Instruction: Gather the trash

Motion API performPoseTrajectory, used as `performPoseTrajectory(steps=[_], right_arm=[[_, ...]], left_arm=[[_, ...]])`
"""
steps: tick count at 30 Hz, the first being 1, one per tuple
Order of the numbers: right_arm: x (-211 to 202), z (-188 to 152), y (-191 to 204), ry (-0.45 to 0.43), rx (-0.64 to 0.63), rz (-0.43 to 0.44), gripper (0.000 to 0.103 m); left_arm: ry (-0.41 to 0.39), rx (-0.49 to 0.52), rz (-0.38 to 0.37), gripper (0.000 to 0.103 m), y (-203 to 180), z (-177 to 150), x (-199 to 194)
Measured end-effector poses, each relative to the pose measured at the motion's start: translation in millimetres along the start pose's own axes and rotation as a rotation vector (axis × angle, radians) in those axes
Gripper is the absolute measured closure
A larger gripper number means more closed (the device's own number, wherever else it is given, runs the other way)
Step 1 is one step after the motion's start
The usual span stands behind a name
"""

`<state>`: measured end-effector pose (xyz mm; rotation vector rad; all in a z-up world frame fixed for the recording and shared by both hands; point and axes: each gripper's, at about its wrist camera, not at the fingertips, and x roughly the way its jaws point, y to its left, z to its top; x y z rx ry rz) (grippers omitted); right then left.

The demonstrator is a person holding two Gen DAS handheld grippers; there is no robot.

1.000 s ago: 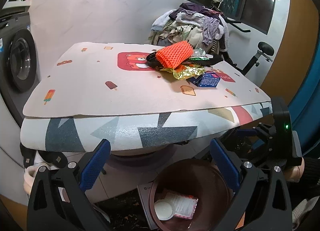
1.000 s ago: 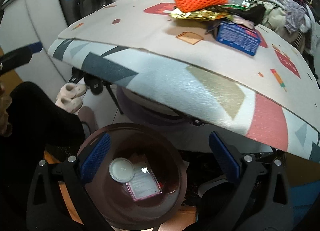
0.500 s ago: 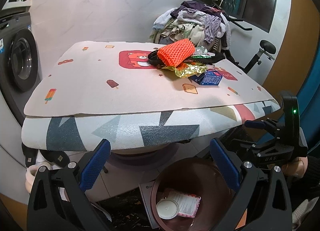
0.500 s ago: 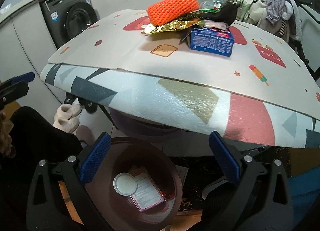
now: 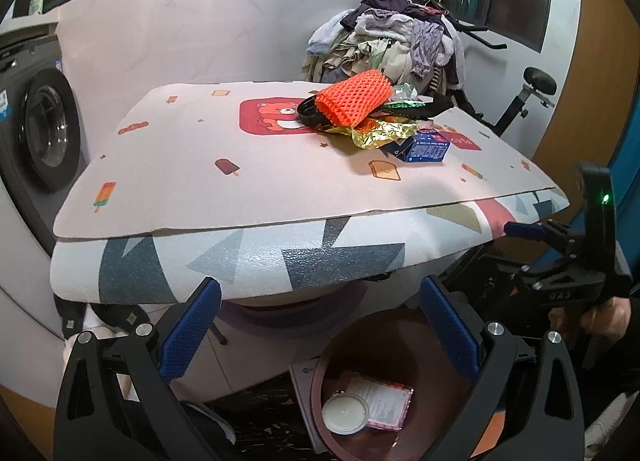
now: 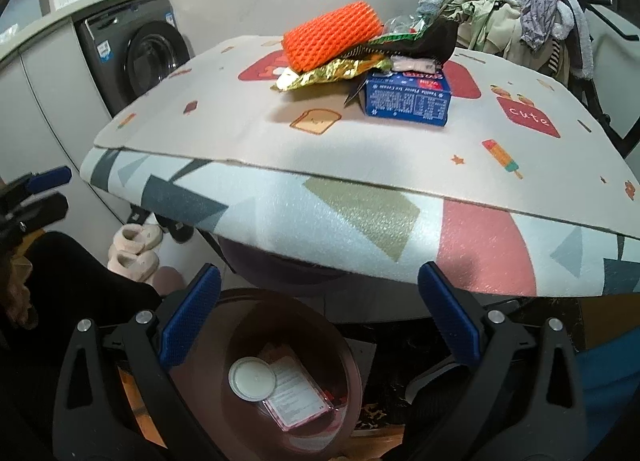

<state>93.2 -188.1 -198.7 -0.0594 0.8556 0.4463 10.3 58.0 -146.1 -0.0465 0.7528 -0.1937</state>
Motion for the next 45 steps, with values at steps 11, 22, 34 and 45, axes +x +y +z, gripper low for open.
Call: performPoseTrajectory(steps=[11,22,34,45], right_arm=[[-16,38,-22,-0.084,0.036,0.045,0.006],[-30,125,-68,-0.189,0.115,-0.041,0.006],[24,232,-107,-0.194,0.132,0.014,0.033],[114,251,-138,-0.007,0.328,0.119,0.053]], left_arm=[[-0.008,-0.072,0.062,0.006,22,36,7],[-0.129,0.017,0.082,0.006,36,114,7],[-0.029,-0.015,-0.032,0.006,44,176,70],[0.015,0.040,-0.056,0.006,33,178,126]])
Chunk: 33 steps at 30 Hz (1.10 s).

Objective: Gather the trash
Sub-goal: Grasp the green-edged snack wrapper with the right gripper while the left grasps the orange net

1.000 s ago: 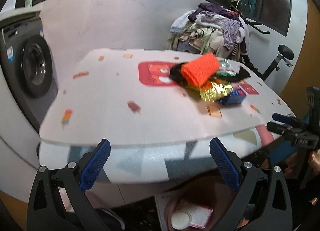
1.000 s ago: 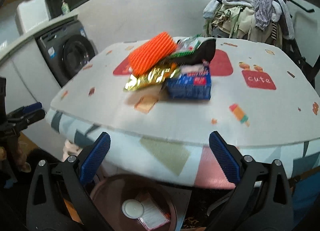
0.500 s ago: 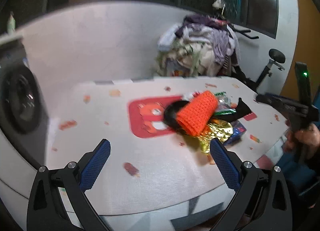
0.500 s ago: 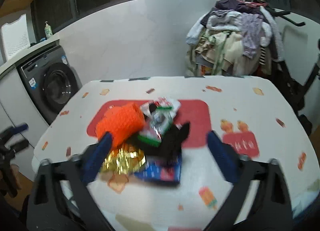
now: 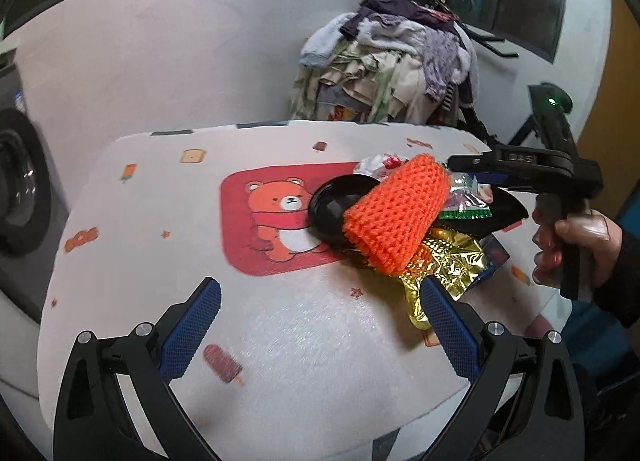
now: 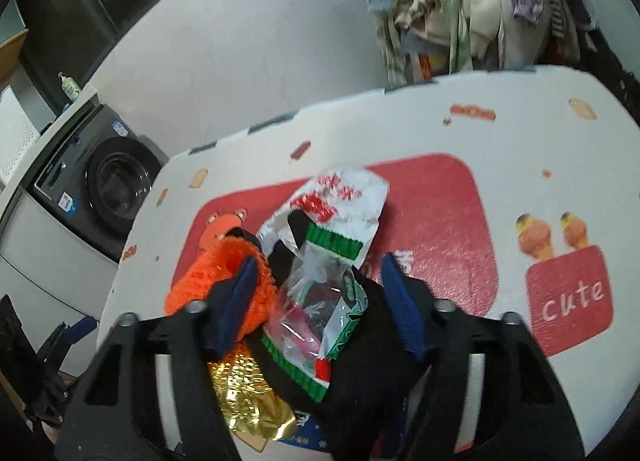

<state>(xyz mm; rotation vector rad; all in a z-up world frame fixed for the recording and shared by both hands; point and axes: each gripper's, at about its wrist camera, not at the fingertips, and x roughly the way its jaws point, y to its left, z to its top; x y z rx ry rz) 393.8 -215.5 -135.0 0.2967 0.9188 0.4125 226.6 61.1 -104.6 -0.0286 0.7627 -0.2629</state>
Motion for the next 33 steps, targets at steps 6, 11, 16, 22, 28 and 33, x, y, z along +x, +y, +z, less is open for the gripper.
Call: performPoseTrajectory(steps=[6,11,16,22,28,33], right_arm=[[-22,-11,-1,-0.092,-0.009,0.017,0.071],[-59,-10,-7,-0.224,0.010,0.066,0.071],[-95,-10,-6,-0.332,-0.046,0.013,0.071],[-117,-22,-14,-0.353,-0.052,0.002,0.071],[-129,-39,-17,-0.360,-0.050,-0.015,0.071],[-140,-50,-6,-0.365,-0.068,-0.014,0.071]], left_arm=[[0.046,0.067,-0.102,0.017,-24,16,35],[0.055,0.137,-0.132,0.019,-50,39,59],[0.067,0.275,-0.090,0.019,-77,54,82],[0.121,0.331,-0.084,0.037,-91,63,112],[0.147,0.275,-0.108,0.082,-78,59,108],[0.091,0.232,-0.126,0.084,-71,62,66]])
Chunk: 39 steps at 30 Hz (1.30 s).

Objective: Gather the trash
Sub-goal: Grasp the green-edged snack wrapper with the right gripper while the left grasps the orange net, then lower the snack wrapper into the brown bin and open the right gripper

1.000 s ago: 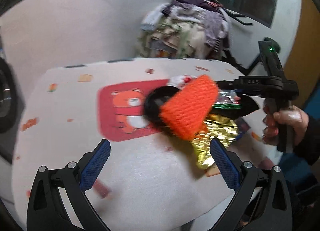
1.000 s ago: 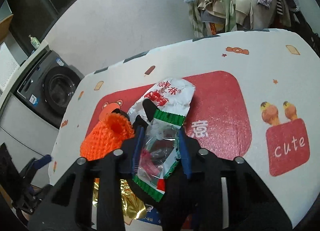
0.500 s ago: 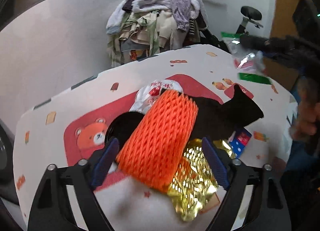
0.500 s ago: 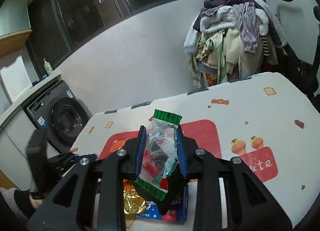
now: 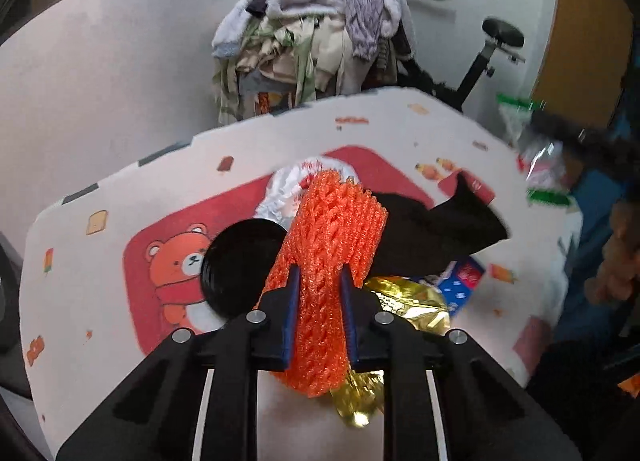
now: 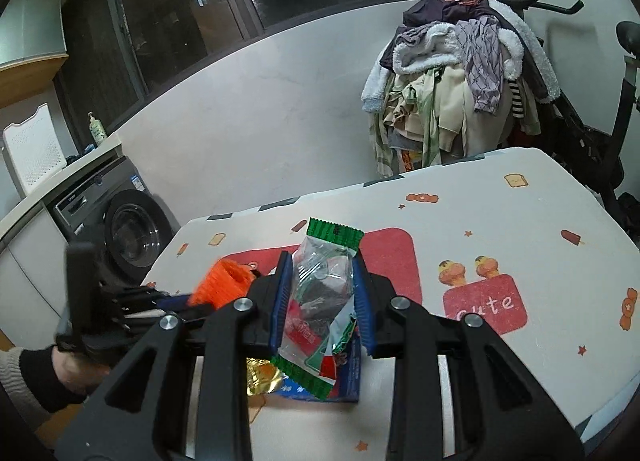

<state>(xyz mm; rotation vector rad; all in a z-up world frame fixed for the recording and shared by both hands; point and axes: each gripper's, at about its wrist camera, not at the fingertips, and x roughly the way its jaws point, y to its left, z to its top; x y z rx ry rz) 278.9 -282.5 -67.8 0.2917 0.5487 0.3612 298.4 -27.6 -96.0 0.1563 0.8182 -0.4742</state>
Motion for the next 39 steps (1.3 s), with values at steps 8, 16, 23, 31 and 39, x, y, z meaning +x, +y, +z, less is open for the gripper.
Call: performPoseTrajectory(steps=[8,16,23,31,39], right_arm=[[-32,-21,38,-0.003,-0.063,0.030,0.071],[-58,-69,68,0.047,-0.132,0.059,0.071],[-70,-129,88,0.163,-0.218,0.112,0.071],[-52,-208,114,0.424,-0.333,0.125,0.071],[-37,-242,116,0.572,-0.333,0.121,0.069]], left_arm=[[-0.101,-0.081,-0.027,0.084,-9,-23,-87],[-0.121,-0.145,-0.128,0.084,-36,-87,-144],[-0.128,-0.209,-0.157,0.084,-51,-151,-167],[-0.117,-0.278,-0.151,0.084,-50,-194,-175],[-0.111,-0.270,-0.154,0.084,-55,-206,-175]])
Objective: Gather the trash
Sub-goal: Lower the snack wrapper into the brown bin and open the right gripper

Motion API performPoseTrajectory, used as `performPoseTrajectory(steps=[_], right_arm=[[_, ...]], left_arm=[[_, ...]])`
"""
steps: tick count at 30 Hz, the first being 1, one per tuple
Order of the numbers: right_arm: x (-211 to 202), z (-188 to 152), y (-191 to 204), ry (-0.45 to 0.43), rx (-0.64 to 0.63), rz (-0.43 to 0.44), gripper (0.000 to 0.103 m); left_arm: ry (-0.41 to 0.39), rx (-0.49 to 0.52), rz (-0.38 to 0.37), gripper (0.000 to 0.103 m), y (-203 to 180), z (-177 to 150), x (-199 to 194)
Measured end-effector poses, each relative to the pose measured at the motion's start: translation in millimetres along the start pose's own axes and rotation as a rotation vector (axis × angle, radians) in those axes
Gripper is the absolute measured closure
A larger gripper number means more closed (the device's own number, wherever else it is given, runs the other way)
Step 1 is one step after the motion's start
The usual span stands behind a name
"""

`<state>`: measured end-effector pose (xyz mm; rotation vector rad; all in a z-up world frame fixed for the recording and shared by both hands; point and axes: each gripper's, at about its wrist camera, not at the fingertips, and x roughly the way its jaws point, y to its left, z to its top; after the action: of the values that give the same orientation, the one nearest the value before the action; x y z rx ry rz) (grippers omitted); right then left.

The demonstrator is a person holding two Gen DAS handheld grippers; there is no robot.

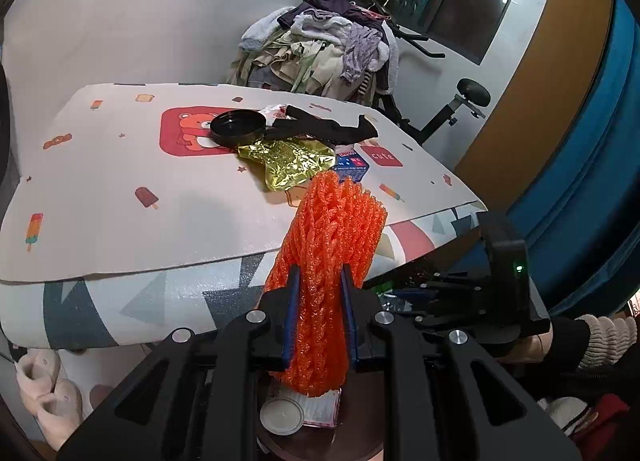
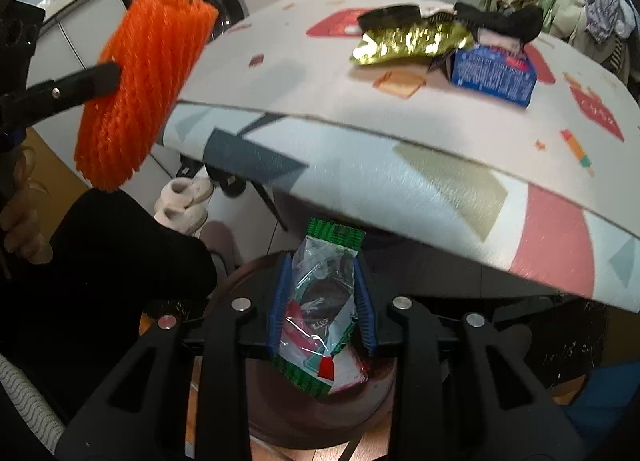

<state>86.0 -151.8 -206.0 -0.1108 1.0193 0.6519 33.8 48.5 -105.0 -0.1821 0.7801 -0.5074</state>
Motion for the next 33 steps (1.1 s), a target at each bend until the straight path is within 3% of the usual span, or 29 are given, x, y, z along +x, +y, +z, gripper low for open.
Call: performPoseTrajectory(steps=[6,10,11,14,19,25,33], right_arm=[[10,-5,-3,0.057,0.014,0.012,0.062],[11,-4,-3,0.060,0.020,0.007,0.035],[8,-4,-5,0.049,0.027,0.008,0.029],[0,0,-10,0.010,0.035,0.001,0.025],[-39,10,-21,-0.166,-0.018,-0.090,0.009],[-61,0,-37,-0.305,0.014,-0.144,0.006],[-44,-4,-35,-0.282,0.029,-0.179,0.006]], left_arm=[[0.005,0.010,-0.010,0.084,-3,-2,4],[0.010,0.028,-0.017,0.084,-5,-3,6],[0.011,0.033,-0.018,0.084,-7,-4,7],[0.018,0.047,-0.026,0.084,-9,-6,10],[0.032,0.062,-0.035,0.084,-10,-15,19],[0.057,0.114,-0.036,0.084,-14,-28,38],[0.115,0.128,-0.043,0.084,-14,-47,62]])
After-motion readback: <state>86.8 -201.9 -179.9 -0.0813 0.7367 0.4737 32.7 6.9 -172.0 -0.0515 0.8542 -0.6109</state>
